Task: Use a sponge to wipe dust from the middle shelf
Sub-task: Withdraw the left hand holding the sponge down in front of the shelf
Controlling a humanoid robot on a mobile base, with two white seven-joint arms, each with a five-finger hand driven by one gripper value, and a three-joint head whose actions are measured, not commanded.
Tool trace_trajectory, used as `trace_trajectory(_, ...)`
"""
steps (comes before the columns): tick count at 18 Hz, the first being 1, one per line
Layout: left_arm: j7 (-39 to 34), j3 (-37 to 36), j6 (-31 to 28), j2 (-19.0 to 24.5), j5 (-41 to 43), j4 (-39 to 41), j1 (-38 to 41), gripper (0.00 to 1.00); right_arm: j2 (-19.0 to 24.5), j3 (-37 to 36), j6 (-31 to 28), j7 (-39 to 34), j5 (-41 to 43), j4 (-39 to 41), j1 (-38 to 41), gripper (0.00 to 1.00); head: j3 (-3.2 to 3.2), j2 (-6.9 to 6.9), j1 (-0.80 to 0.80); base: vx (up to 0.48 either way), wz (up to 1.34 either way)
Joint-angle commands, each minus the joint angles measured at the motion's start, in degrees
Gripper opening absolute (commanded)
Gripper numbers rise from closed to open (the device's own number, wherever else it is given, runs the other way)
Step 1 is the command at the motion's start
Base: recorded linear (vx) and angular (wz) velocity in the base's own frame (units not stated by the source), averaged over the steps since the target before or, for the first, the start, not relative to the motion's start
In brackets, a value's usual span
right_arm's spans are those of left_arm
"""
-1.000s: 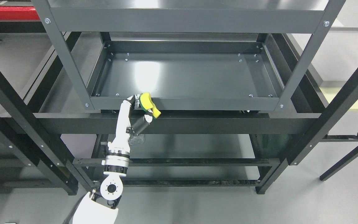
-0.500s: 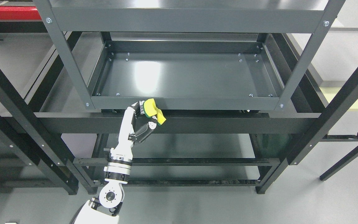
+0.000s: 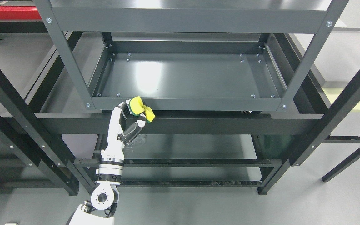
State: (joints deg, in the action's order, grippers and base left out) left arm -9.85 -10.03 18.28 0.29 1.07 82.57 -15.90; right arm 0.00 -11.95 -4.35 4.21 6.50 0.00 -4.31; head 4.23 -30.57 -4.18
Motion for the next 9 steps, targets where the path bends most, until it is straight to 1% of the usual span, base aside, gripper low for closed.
trace_trajectory(1,0.5,3.5,-1.1,0.7,0.1,2.2,-0.4,0.0,-1.0,0.0,0.0,0.0,0.0,1.0,0.0,1.0,0.0,0.0,0.0,0.0,0.0)
trace_trajectory(9,0.5,3.3,-1.2,0.7,-0.8,2.2,-0.4,0.0,-1.0,0.0,0.0,0.0,0.0,1.0,0.0,1.0,0.0,0.0,0.0,0.0,0.0)
